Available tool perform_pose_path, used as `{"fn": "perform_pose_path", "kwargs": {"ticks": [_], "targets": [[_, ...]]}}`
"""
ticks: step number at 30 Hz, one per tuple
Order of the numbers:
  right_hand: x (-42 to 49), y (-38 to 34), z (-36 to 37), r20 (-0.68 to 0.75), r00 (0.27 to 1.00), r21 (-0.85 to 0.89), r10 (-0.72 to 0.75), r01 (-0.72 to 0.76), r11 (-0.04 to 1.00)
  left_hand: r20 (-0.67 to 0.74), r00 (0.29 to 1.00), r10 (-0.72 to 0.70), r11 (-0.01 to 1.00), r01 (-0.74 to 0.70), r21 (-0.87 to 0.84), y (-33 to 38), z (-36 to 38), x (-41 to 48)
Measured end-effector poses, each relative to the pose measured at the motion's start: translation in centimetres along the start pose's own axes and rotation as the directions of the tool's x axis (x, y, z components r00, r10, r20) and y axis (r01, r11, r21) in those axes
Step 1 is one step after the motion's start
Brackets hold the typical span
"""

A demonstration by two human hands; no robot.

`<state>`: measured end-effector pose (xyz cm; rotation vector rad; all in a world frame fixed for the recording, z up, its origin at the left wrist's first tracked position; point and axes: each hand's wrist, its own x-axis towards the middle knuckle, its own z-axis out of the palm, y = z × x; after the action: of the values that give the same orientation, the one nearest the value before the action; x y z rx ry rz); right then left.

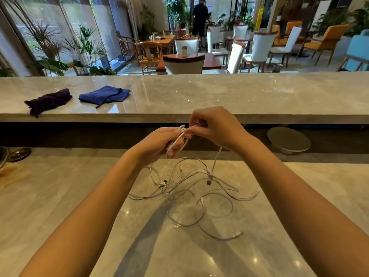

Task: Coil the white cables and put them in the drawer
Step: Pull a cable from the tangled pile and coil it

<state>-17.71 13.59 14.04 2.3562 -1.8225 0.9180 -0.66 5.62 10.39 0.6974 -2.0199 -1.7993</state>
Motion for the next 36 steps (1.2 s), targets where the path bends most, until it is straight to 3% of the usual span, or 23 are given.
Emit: {"fn": "perform_pose_path", "kwargs": {"ticks": [4, 9, 13, 16, 19, 21, 23, 26, 29, 32, 33, 36], "targets": [[0.3, 1.5, 0.7, 0.024, 0.999, 0.066, 0.027, -0.029, 0.997, 0.152, 0.988, -0.007, 0.984, 0.034, -0.177, -0.2, -0.8, -0.2], [0.2, 1.7, 1.2, 0.004, 1.000, 0.184, 0.010, -0.010, 0.983, 0.123, 0.992, 0.018, 0.955, 0.020, -0.295, -0.3, -1.0, 0.2], [0.6, 2.0, 1.3, -0.033, 0.995, 0.241, 0.089, -0.079, 0.967, 0.272, 0.961, 0.056, 0.823, 0.110, -0.557, -0.5, -0.6, 0.7], [0.4, 2.0, 1.6, 0.119, 0.977, 0.364, 0.175, -0.207, 0.908, 0.323, 0.943, 0.084, 0.729, 0.163, -0.665, -1.0, -0.6, 1.2], [-0.7, 1.9, 1.9, 0.359, 0.910, 0.560, 0.207, -0.387, 0.733, 0.363, 0.922, 0.134, 0.640, 0.199, -0.742, -1.4, -0.7, 1.3], [-1.1, 2.1, 2.3, 0.405, 0.893, 0.632, 0.197, -0.429, 0.645, 0.341, 0.931, 0.127, 0.584, 0.208, -0.785, -1.7, -0.8, 1.4], [-1.2, 2.5, 2.7, 0.423, 0.882, 0.684, 0.210, -0.462, 0.565, 0.269, 0.960, 0.072, 0.596, 0.175, -0.783, -1.9, -0.7, 1.4], [-1.4, 2.5, 3.0, 0.457, 0.866, 0.801, 0.202, -0.500, 0.330, 0.155, 0.987, 0.029, 0.702, 0.091, -0.706, -2.1, -0.6, 1.3], [-1.7, 2.1, 3.4, 0.435, 0.879, 0.868, 0.193, -0.467, 0.171, 0.083, 0.997, 0.005, 0.797, 0.046, -0.602, -2.3, -0.5, 1.3], [-1.6, 1.9, 3.6, 0.468, 0.867, 0.883, 0.170, -0.468, -0.041, 0.048, 0.998, -0.030, 0.816, 0.052, -0.575, -2.2, -0.1, 1.1], [-1.5, 1.9, 3.5, 0.476, 0.861, 0.878, 0.179, -0.478, -0.034, 0.042, 0.998, -0.037, 0.821, 0.054, -0.569, -2.2, 0.1, 1.0], [-1.3, 2.3, 3.6, 0.486, 0.848, 0.834, 0.212, -0.522, 0.177, 0.029, 0.999, -0.039, 0.847, 0.049, -0.530, -2.2, 0.8, 0.8]]}}
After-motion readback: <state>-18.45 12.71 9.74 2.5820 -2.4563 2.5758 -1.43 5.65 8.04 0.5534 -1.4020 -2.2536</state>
